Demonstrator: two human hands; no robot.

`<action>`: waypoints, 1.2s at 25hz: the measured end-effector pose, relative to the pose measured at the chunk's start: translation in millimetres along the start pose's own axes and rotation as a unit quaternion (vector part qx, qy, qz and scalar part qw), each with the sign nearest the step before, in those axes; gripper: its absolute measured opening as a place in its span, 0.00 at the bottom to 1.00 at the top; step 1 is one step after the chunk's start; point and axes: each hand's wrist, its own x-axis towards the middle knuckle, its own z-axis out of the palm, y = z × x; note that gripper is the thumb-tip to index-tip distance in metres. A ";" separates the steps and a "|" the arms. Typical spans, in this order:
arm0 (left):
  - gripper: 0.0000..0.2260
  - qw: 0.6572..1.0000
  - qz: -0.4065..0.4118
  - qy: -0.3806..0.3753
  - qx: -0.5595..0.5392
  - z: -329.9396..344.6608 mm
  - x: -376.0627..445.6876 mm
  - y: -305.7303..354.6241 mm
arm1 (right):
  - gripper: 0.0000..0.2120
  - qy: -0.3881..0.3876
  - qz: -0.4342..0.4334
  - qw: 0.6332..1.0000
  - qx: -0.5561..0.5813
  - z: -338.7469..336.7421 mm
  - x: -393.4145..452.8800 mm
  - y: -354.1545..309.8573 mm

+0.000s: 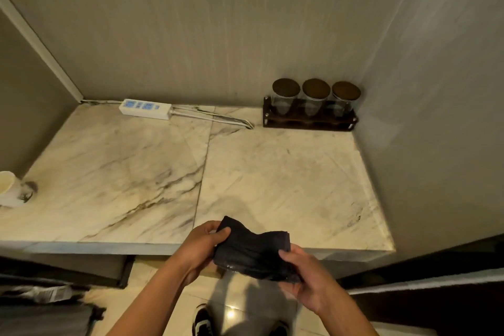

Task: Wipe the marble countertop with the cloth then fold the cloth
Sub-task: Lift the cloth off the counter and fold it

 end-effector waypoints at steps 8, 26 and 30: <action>0.14 0.993 -0.006 0.051 -0.104 -95.4 0.1 13.3 | 0.11 -0.002 -0.008 0.997 -0.073 106.7 74.5 -33.5; 0.09 0.935 -0.009 0.155 0.318 -182.4 50.9 2.0 | 0.08 0.128 -0.169 0.849 -0.484 264.8 204.0 -42.5; 0.12 0.877 0.028 0.174 0.448 -184.9 57.5 -8.1 | 0.07 0.125 -0.206 0.765 -0.597 266.8 206.6 -42.9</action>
